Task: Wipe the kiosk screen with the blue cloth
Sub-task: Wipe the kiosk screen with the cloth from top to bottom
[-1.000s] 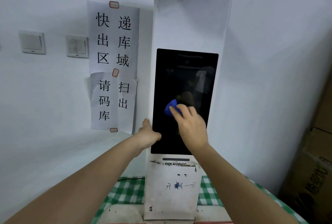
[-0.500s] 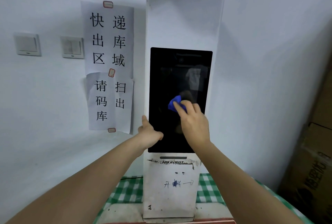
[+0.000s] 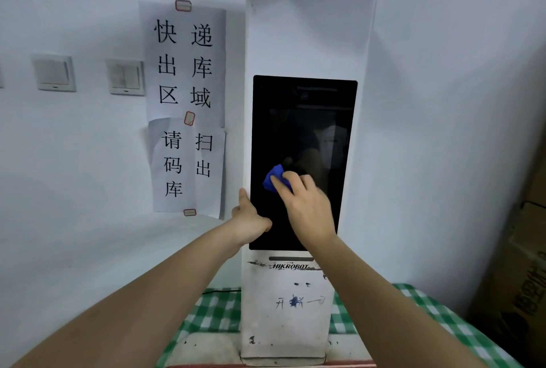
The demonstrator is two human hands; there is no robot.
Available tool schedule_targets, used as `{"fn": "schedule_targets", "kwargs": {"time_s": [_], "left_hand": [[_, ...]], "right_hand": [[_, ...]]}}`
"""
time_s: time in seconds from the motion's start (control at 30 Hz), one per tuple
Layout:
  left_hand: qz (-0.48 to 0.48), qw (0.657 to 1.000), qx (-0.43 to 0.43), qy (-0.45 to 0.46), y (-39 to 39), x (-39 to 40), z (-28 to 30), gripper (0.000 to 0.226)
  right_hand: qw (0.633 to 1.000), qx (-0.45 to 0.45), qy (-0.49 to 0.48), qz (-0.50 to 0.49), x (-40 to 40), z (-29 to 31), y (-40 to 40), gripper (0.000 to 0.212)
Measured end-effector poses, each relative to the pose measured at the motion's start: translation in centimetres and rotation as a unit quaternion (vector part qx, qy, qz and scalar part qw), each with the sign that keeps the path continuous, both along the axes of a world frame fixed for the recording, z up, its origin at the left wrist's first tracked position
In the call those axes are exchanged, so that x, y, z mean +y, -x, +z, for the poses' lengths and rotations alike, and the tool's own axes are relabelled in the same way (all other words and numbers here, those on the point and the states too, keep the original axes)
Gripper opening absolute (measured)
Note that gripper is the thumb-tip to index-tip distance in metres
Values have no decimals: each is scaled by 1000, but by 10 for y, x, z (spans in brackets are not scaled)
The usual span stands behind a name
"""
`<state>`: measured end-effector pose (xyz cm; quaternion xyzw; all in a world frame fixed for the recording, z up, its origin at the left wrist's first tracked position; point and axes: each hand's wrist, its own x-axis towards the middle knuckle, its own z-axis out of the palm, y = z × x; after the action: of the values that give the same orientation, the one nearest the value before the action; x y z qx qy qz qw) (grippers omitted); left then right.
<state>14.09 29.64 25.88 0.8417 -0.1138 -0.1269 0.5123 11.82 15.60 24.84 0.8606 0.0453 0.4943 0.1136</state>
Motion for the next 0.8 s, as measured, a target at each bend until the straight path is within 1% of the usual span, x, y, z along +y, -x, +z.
{"fn": "schedule_targets", "kwargs": {"time_s": [0.03,0.13,0.17,0.2,0.27,0.33,0.4,0.47,0.53,0.6,0.63,0.7,0.8], "left_hand": [[0,1000,-2,3,1,0,0,99],[-5,1000,-13,14,2,-1,1,95],[-7,1000,-14,14,2,-1,1,95],[-7,1000,-14,12,1,0,0,96],[-6,1000,-12,9,1,2,-1,96],[-7,1000,-8,14,1,1,0,96],[-8,1000,-7,18,3,-1,0,96],[-3,1000,-9,16,6,-2,0,96],[-2,1000,-8,14,7,-3,1,95],[2,1000,-8,14,8,-3,1,94],[3,1000,-8,15,8,-3,2,94],[0,1000,-7,17,8,-3,3,94],[-1,1000,-6,20,9,-4,3,94]], "right_hand": [[1000,14,18,2,1,-6,1,66],[989,75,126,24,-4,-26,7,67],[986,80,143,24,-9,-25,9,64],[987,71,143,20,-14,-21,10,61],[994,32,105,0,-23,-8,11,56],[999,-11,45,-8,-29,2,11,58],[1000,-27,8,-5,-29,0,12,62],[1000,-10,24,1,-29,-13,14,61],[996,37,86,6,-34,-27,17,60],[988,64,142,14,-42,-23,20,60],[986,61,153,10,-47,-17,21,59],[992,25,126,-7,-53,-2,22,58],[999,-20,34,-23,-51,2,22,62]]}}
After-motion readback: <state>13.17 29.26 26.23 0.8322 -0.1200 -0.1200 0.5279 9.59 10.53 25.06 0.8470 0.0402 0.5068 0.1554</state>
